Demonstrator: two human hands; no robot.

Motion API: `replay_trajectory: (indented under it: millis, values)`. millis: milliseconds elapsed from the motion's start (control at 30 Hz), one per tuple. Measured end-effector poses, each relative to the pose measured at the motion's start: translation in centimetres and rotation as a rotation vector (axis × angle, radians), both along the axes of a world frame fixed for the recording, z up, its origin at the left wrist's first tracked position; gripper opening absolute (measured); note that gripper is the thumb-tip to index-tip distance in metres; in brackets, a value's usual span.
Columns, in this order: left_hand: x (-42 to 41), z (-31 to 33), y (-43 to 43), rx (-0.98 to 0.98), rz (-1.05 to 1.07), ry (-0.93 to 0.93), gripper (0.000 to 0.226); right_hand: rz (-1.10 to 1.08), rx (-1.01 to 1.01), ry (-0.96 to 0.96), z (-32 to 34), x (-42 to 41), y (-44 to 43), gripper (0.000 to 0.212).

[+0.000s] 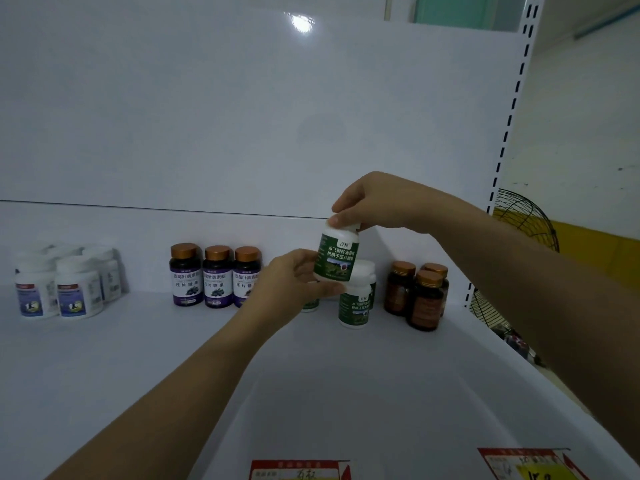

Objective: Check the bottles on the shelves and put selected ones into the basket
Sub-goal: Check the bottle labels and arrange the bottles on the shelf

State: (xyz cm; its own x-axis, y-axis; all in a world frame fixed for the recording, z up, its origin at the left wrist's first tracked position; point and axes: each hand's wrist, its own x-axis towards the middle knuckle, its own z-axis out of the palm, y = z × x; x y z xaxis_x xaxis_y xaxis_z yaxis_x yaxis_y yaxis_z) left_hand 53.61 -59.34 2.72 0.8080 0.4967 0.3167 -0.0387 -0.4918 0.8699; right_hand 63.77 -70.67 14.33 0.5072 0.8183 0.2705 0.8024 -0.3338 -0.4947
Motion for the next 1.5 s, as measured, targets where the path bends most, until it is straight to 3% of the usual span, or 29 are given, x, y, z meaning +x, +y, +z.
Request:
replay_trajectory:
  millis: [100,267,500,800,1033,1233,1400,1500]
  values:
    - [0.3,-0.4,0.4,0.151,0.064,0.178,0.072,-0.047,0.019,-0.074,-0.1,1.2,2.0,0.034]
    - [0.0,-2.7,0.8,0.457,0.085,0.506,0.068,-0.138,0.034,-0.19,-2.3,3.7,4.5,0.043]
    - [0.5,-6.0,0.9,0.62,0.024,0.886,0.095,-0.176,-0.036,-0.173,-6.6,6.1,5.7,0.046]
    - [0.1,-6.8,0.6,0.678,0.036,0.883,0.091,-0.206,-0.051,-0.225,-10.5,6.8,6.6,0.033]
    - [-0.1,-6.9,0.4,0.713,0.057,0.858,0.09,-0.265,-0.078,-0.306,-7.8,6.6,5.2,0.027]
    - [-0.4,-6.9,0.1,0.718,0.072,0.832,0.089,-0.328,-0.381,-0.218,-7.3,7.6,3.4,0.043]
    - [-0.6,-6.7,-0.1,0.703,0.073,0.816,0.089,-0.323,-0.271,-0.152,-7.8,8.2,3.2,0.039]
    - [-0.6,-6.3,-0.2,0.693,0.071,0.806,0.09,-0.339,-0.157,-0.212,-7.1,8.4,2.6,0.03]
